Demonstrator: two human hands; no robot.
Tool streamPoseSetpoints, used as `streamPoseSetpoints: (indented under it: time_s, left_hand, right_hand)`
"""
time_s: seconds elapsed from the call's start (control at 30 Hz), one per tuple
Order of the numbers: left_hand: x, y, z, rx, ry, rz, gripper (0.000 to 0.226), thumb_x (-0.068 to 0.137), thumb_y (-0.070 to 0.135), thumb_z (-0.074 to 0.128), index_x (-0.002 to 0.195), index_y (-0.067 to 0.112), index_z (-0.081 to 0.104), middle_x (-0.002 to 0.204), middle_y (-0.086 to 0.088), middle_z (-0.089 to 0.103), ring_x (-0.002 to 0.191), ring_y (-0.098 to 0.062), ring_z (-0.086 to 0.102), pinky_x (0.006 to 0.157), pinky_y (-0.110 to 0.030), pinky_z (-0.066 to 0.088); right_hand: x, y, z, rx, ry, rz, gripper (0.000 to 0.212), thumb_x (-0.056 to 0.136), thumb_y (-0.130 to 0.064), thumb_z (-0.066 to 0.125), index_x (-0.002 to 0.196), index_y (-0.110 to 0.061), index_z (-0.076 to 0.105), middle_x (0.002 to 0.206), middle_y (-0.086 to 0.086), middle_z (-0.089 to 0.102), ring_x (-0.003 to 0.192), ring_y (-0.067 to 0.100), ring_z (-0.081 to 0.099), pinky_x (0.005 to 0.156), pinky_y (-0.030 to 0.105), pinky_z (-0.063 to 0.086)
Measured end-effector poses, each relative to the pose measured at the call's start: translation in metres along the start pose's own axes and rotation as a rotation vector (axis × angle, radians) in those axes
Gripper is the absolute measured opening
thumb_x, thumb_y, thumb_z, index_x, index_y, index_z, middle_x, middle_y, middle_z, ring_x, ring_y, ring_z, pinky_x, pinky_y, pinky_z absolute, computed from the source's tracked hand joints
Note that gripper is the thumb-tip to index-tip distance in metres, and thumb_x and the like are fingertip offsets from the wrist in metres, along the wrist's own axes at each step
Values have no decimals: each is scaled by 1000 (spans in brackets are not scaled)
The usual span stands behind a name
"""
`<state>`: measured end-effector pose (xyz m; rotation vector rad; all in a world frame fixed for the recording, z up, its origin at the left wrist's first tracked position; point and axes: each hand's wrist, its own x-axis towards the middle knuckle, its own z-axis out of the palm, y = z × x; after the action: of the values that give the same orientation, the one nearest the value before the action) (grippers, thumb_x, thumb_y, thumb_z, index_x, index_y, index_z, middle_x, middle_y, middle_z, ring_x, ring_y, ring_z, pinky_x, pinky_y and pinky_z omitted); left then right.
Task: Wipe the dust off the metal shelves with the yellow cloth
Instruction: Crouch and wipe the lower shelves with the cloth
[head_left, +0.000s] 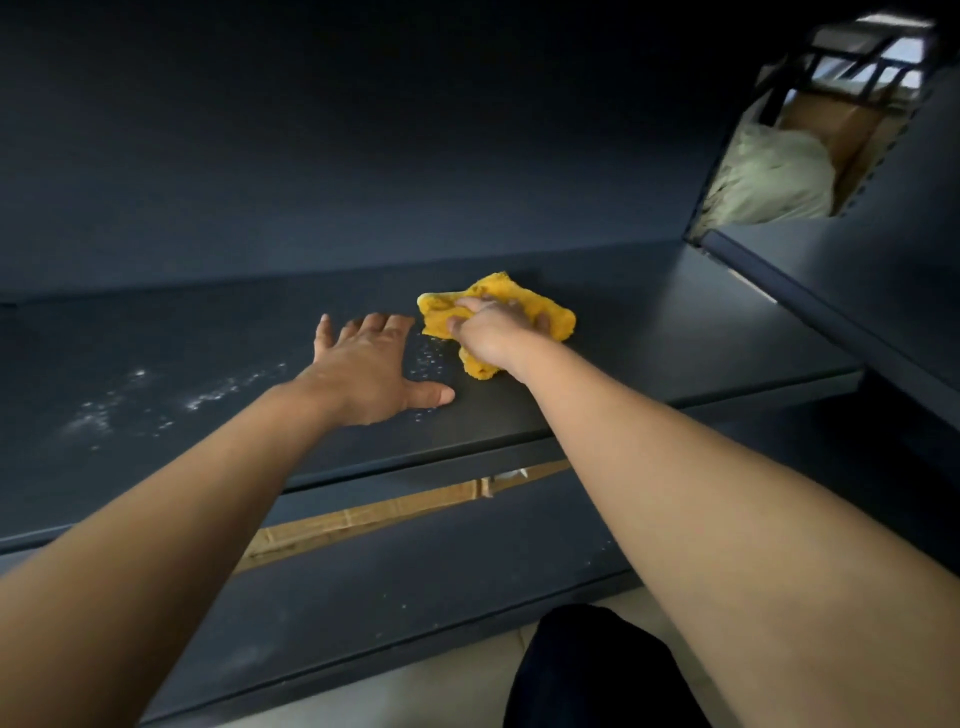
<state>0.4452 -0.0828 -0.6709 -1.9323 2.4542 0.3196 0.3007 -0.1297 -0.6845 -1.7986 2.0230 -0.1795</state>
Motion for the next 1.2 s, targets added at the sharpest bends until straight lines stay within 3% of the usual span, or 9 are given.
streamPoseSetpoints:
  time_s: [0.17, 0.23, 0.33, 0.67, 0.83, 0.93, 1.07, 1.2]
  left_hand:
    - [-13, -24, 0, -10, -16, -42, 95, 76, 67, 54, 148, 21, 13, 155, -5, 19, 144, -25, 13, 117, -48, -5]
    - [-15, -27, 0, -14, -15, -40, 97, 75, 67, 54, 148, 21, 12, 155, -5, 18, 144, -25, 12, 116, -48, -5]
    - [-17, -30, 1, -37, -6, -28, 97, 75, 66, 55, 149, 21, 11, 156, -5, 17, 145, -25, 12, 116, -48, -5]
    - [-34, -41, -5, -67, -2, 41, 97, 76, 66, 55, 149, 22, 10, 156, -5, 17, 145, -24, 11, 116, -47, -6]
    - [-48, -69, -8, -4, -29, 44, 98, 74, 67, 56, 149, 23, 10, 155, -3, 20, 144, -23, 15, 117, -49, -3]
    - [-53, -81, -14, 16, -81, 20, 99, 73, 69, 54, 149, 25, 7, 157, -3, 15, 145, -25, 13, 117, -49, -3]
    - [-49, -70, -14, 29, -96, 50, 99, 74, 69, 54, 149, 24, 7, 157, -4, 15, 145, -25, 13, 117, -49, -3]
    - [-46, -62, -8, 14, -87, 80, 96, 77, 66, 54, 149, 22, 8, 156, -5, 18, 144, -26, 16, 117, -49, -3]
  right_hand:
    - [-10, -32, 14, -30, -11, -95, 47, 100, -44, 29, 146, -37, 29, 157, -3, 21, 145, 27, 16, 117, 51, 0]
    - [-19, -34, 19, -34, 48, -118, 45, 99, -43, 32, 143, -36, 33, 152, -1, 31, 141, 26, 25, 117, 49, 5]
    - [-30, -27, 21, -78, 105, -133, 45, 99, -39, 34, 143, -31, 33, 152, 1, 30, 138, 28, 28, 114, 47, 17]
    - [-60, -40, 25, -86, 245, 158, 50, 87, -35, 45, 136, -26, 39, 143, 12, 32, 129, 34, 27, 102, 49, 25]
    - [-62, -87, 41, -98, 132, 4, 55, 88, -49, 47, 138, -26, 40, 146, 11, 32, 133, 35, 26, 103, 51, 26]
    - [-61, -87, 41, -80, 124, -46, 48, 88, -48, 48, 131, -28, 46, 140, 9, 41, 129, 34, 32, 99, 48, 30]
    - [-62, -49, 32, -121, 197, 41, 44, 91, -49, 40, 134, -36, 42, 147, 9, 30, 132, 33, 26, 105, 49, 23]
    - [-58, -22, 23, -100, 108, 164, 52, 96, -50, 32, 146, -37, 24, 157, 7, 11, 144, 31, 10, 117, 51, 0]
